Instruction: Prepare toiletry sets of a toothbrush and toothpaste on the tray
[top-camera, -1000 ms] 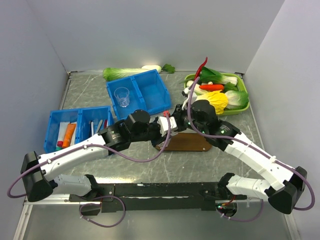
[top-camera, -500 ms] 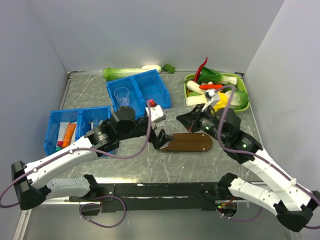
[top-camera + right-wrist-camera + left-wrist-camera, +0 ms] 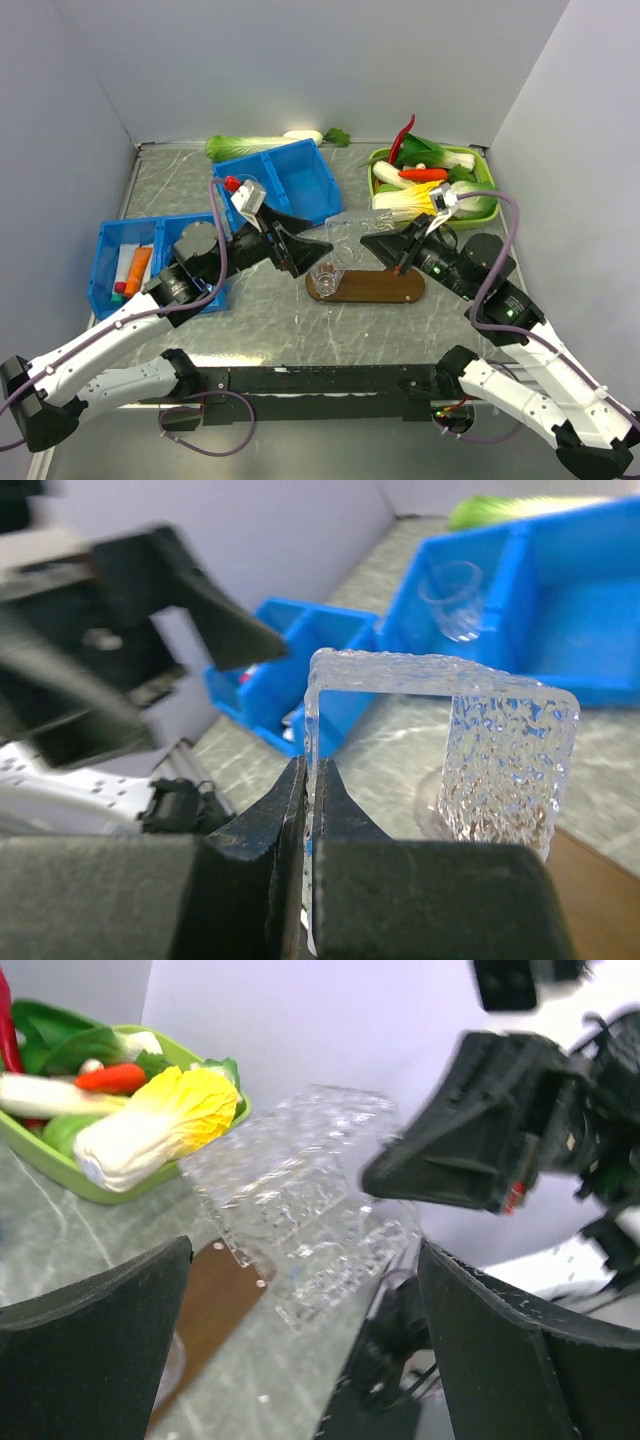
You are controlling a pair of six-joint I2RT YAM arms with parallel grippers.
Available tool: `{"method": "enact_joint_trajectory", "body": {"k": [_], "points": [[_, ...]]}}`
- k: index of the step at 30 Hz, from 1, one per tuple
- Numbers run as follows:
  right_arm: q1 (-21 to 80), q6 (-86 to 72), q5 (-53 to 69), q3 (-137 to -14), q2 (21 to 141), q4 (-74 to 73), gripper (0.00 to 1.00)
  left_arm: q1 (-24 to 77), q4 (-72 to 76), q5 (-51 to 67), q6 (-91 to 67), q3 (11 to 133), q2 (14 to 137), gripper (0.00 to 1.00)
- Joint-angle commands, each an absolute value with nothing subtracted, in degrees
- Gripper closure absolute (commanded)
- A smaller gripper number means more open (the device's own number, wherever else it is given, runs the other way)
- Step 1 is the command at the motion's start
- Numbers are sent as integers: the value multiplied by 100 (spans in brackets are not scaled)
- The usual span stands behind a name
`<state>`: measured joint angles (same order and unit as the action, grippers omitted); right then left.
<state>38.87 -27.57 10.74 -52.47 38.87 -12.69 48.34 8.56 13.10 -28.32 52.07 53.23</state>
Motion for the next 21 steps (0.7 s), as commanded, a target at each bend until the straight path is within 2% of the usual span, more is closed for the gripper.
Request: {"method": "enact_joint_trajectory", "body": {"k": [1, 9, 12, 13, 21], "points": [[3850, -2847, 1696, -5133, 3525, -308, 100, 4816, 1783, 967, -4165, 4835, 5186, 0], [3858, -3146, 2241, -4817, 3375, 369, 100, 4816, 2478, 1511, -4992, 4579, 5378, 3], [3858, -3182, 2267, -4772, 3384, 387, 100, 4816, 2742, 1854, -5159, 4562, 5572, 14], [3858, -3164, 2250, -4772, 3392, 361, 100, 4816, 2803, 1941, -5246, 4544, 5633, 21], [3858, -3129, 2171, -4702, 3313, 343, 100, 4825, 3102, 1925, -5537, 4351, 5581, 41]]}}
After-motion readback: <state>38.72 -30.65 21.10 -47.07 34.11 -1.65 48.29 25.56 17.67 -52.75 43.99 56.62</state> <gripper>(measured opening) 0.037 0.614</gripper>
